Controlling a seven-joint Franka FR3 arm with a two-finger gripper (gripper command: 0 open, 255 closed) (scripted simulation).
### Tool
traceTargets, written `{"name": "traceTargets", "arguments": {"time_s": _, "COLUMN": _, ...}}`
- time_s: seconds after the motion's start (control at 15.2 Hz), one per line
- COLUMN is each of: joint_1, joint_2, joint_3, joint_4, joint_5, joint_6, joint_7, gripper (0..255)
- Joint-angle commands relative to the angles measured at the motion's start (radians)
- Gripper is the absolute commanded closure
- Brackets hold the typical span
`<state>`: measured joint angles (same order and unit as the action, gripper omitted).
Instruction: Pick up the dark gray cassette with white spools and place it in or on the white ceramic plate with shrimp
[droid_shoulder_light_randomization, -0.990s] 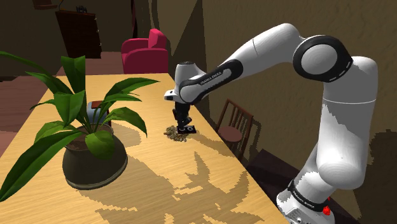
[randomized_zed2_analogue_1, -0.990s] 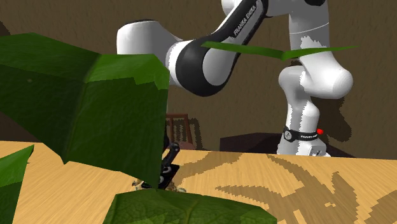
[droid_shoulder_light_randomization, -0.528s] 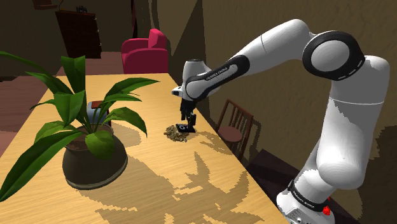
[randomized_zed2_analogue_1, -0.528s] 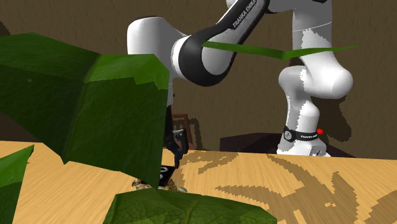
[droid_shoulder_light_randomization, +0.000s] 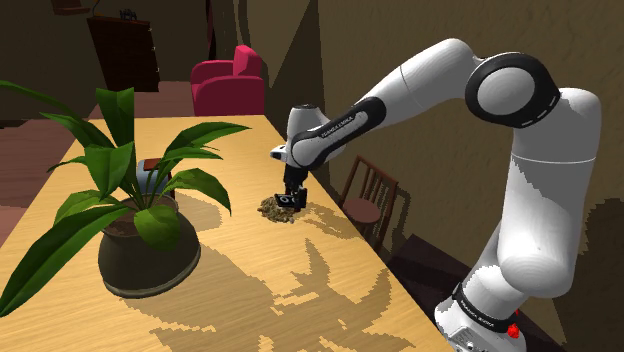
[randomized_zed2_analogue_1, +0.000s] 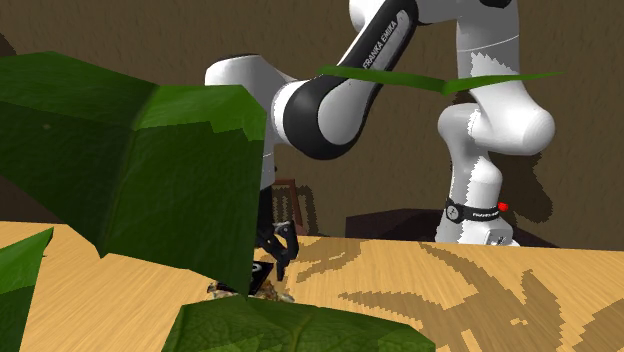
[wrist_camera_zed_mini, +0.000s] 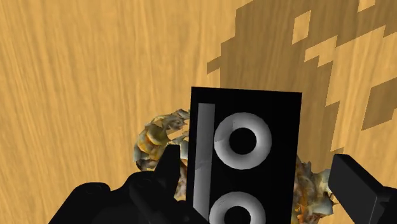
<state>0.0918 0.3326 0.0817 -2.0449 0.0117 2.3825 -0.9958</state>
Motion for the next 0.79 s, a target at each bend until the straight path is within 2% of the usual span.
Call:
{"name": "traceTargets", "arguments": {"time_s": 0.0, "joint_1": 0.000, "joint_2": 0.001, "joint_3": 0.000, "joint_4": 0.000, "joint_5": 0.000, "joint_6": 0.002, "joint_7": 0.000, "gripper": 0}}
{"name": "traceTargets", "arguments": {"time_s": 0.26, "joint_1": 0.000, "joint_2": 0.001, "joint_3": 0.000, "joint_4": 0.000, "joint_5": 0.000, "joint_6": 0.002, "joint_7": 0.000, "gripper": 0}}
{"name": "traceTargets", "arguments": {"time_s": 0.33, "joint_1": 0.000, "joint_2": 0.001, "joint_3": 0.000, "joint_4": 0.000, "joint_5": 0.000, "joint_6": 0.002, "joint_7": 0.000, "gripper": 255}}
{"name": "traceTargets", "arguments": {"time_s": 0.73, "joint_1": -0.001, "joint_2": 0.003, "joint_3": 0.000, "joint_4": 0.002, "joint_5": 0.000, "joint_6": 0.001, "joint_7": -0.001, "gripper": 255}}
